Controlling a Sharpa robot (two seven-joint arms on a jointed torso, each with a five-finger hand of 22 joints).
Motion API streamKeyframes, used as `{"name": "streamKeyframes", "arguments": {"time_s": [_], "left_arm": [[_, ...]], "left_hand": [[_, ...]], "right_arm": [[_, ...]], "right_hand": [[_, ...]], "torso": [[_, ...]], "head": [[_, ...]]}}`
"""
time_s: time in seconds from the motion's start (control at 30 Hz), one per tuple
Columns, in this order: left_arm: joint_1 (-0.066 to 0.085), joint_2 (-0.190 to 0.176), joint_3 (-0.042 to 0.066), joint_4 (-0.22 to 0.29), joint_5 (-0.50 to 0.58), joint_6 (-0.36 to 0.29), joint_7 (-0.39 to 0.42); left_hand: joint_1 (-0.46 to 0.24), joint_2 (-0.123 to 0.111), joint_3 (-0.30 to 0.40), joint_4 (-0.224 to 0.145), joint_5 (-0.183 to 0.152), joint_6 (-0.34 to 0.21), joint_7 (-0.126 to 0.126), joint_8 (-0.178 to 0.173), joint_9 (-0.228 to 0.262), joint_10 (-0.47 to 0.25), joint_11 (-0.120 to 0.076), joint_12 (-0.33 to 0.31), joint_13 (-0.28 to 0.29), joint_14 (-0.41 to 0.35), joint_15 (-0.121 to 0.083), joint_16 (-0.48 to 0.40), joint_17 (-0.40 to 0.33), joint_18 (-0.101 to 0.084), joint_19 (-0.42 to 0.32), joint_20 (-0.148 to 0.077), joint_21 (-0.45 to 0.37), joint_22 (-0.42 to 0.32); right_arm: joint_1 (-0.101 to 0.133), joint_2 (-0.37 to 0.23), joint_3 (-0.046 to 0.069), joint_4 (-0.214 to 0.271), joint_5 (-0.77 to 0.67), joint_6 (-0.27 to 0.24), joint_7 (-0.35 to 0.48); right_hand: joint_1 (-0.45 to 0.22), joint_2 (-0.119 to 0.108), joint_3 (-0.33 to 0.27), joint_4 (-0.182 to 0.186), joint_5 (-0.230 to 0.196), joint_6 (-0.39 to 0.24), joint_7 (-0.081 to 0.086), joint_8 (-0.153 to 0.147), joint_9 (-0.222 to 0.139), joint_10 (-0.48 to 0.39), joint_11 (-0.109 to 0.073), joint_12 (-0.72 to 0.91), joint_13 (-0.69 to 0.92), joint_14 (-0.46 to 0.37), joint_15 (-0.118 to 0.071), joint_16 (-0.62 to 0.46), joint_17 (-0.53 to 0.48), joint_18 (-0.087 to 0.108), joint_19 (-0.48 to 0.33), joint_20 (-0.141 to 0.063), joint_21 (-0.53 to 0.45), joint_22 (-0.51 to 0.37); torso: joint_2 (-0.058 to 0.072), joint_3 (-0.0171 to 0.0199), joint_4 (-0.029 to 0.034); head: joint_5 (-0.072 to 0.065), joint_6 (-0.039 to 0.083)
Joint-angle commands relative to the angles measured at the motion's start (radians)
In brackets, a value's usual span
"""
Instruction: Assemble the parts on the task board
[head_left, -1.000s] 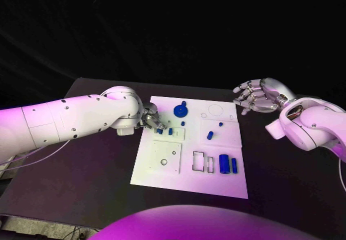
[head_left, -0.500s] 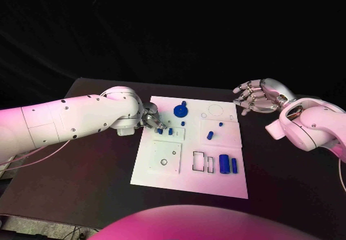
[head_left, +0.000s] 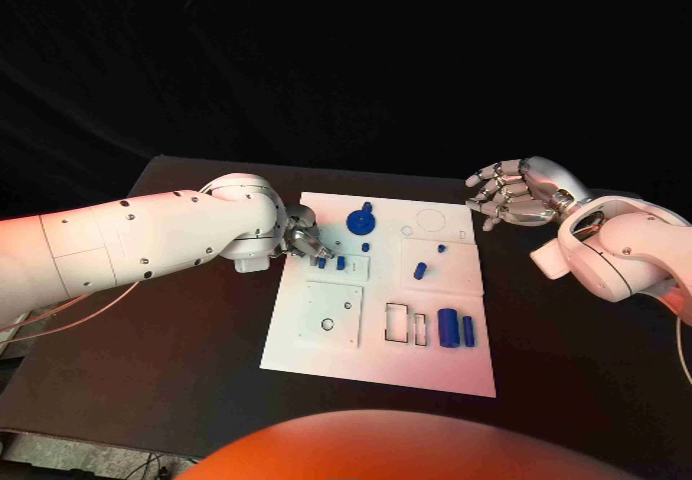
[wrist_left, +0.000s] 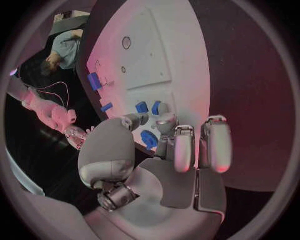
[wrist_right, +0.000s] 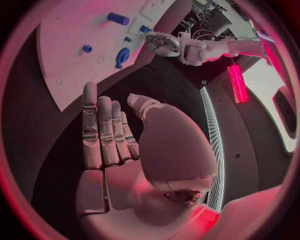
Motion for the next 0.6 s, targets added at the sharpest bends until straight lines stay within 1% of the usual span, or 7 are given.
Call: {"name": "streamKeyframes", "arguments": {"time_s": [0.03,0.23,0.37,0.43,0.53,0.57,0.6], "left_arm": [[0.000,0.000,0.001,0.002,0.003,-0.002,-0.002],[0.000,-0.005,0.003,0.001,0.000,-0.008,-0.002],[0.000,-0.014,0.007,0.010,-0.003,-0.029,0.005],[0.000,-0.020,0.011,0.018,-0.004,-0.055,0.014],[0.000,-0.030,0.021,0.028,-0.004,-0.102,0.038],[0.000,-0.036,0.027,0.034,0.001,-0.138,0.066],[0.001,-0.040,0.031,0.038,0.008,-0.166,0.094]], "left_hand": [[0.001,0.009,-0.007,-0.001,0.003,0.005,-0.001,-0.002,-0.001,0.005,-0.003,0.005,-0.002,0.094,-0.008,0.002,0.237,-0.019,0.005,-0.009,0.004,-0.001],[0.001,0.009,-0.007,-0.001,0.003,0.005,-0.001,-0.002,-0.001,0.005,-0.003,0.004,-0.003,0.094,-0.008,0.002,0.237,-0.019,0.005,-0.009,0.004,-0.001],[0.002,0.009,-0.008,-0.001,0.003,0.004,-0.001,-0.002,-0.001,0.004,-0.003,0.003,-0.004,0.094,-0.009,0.001,0.236,-0.019,0.004,-0.009,0.003,-0.002],[0.006,0.006,-0.011,-0.002,0.003,0.002,-0.001,-0.003,-0.002,0.000,-0.003,-0.002,-0.012,0.092,-0.009,-0.002,0.230,-0.017,0.002,-0.010,-0.001,-0.009],[0.015,-0.010,-0.033,0.000,0.002,-0.015,0.004,-0.011,-0.004,-0.015,0.000,-0.017,-0.034,0.087,-0.007,-0.012,0.215,-0.014,-0.005,-0.009,-0.011,-0.024],[0.028,-0.019,-0.057,0.001,0.006,-0.030,0.009,-0.014,-0.004,-0.046,0.006,-0.049,-0.080,0.078,-0.003,-0.030,0.189,-0.006,-0.023,-0.006,-0.040,-0.068],[0.050,-0.026,-0.074,0.003,0.008,-0.052,0.019,-0.019,-0.006,-0.094,0.014,-0.098,-0.148,0.066,0.003,-0.054,0.155,0.005,-0.048,0.000,-0.081,-0.125]], "right_arm": [[-0.001,0.001,0.000,0.000,-0.002,0.015,0.005],[-0.001,0.000,0.000,0.000,-0.002,0.015,0.005],[-0.001,0.000,0.000,0.000,-0.002,0.015,0.005],[-0.001,0.000,0.000,0.000,-0.002,0.015,0.005],[-0.001,-0.001,0.000,-0.001,-0.002,0.014,0.006],[-0.001,-0.001,0.000,-0.002,-0.002,0.014,0.006],[-0.001,-0.001,0.000,-0.003,-0.002,0.014,0.006]], "right_hand": [[-0.010,0.001,-0.004,0.000,0.006,-0.002,0.056,0.005,-0.001,0.007,-0.001,-0.004,-0.001,0.009,0.000,-0.006,-0.001,0.010,0.002,0.001,-0.007,-0.001],[-0.010,0.001,-0.004,0.000,0.006,-0.002,0.056,0.005,-0.001,0.007,-0.001,-0.004,-0.001,0.009,0.000,-0.006,-0.001,0.010,0.002,0.001,-0.007,-0.001],[-0.010,0.001,-0.004,0.000,0.006,-0.002,0.056,0.005,-0.001,0.007,-0.001,-0.004,-0.001,0.009,0.000,-0.006,-0.001,0.010,0.002,0.001,-0.007,-0.001],[-0.010,0.001,-0.004,0.000,0.006,-0.002,0.056,0.005,-0.001,0.007,-0.001,-0.004,-0.001,0.009,0.000,-0.006,-0.001,0.010,0.002,0.001,-0.007,-0.001],[-0.010,0.001,-0.004,0.000,0.006,-0.002,0.056,0.005,-0.001,0.007,-0.001,-0.004,-0.001,0.009,0.000,-0.006,-0.001,0.010,0.002,0.001,-0.007,-0.001],[-0.010,0.001,-0.004,0.000,0.006,-0.002,0.056,0.005,-0.001,0.007,-0.001,-0.004,-0.001,0.009,0.000,-0.006,-0.001,0.010,0.002,0.001,-0.007,-0.001],[-0.010,0.001,-0.004,0.000,0.006,-0.002,0.056,0.005,-0.001,0.007,-0.001,-0.004,-0.001,0.009,0.000,-0.006,-0.001,0.010,0.002,0.001,-0.007,-0.001]], "torso": [[0.000,-0.0001,0.0001],[0.000,-0.0001,-0.0002],[0.000,-0.0007,-0.0006],[0.000,-0.0007,-0.0003],[0.000,-0.0004,-0.0006],[-0.001,-0.0001,-0.0010],[0.000,0.0001,-0.0012]], "head": [[-0.001,0.000],[-0.001,0.000],[-0.003,0.000],[-0.005,0.000],[-0.006,0.000],[-0.007,0.000],[-0.008,0.000]]}}
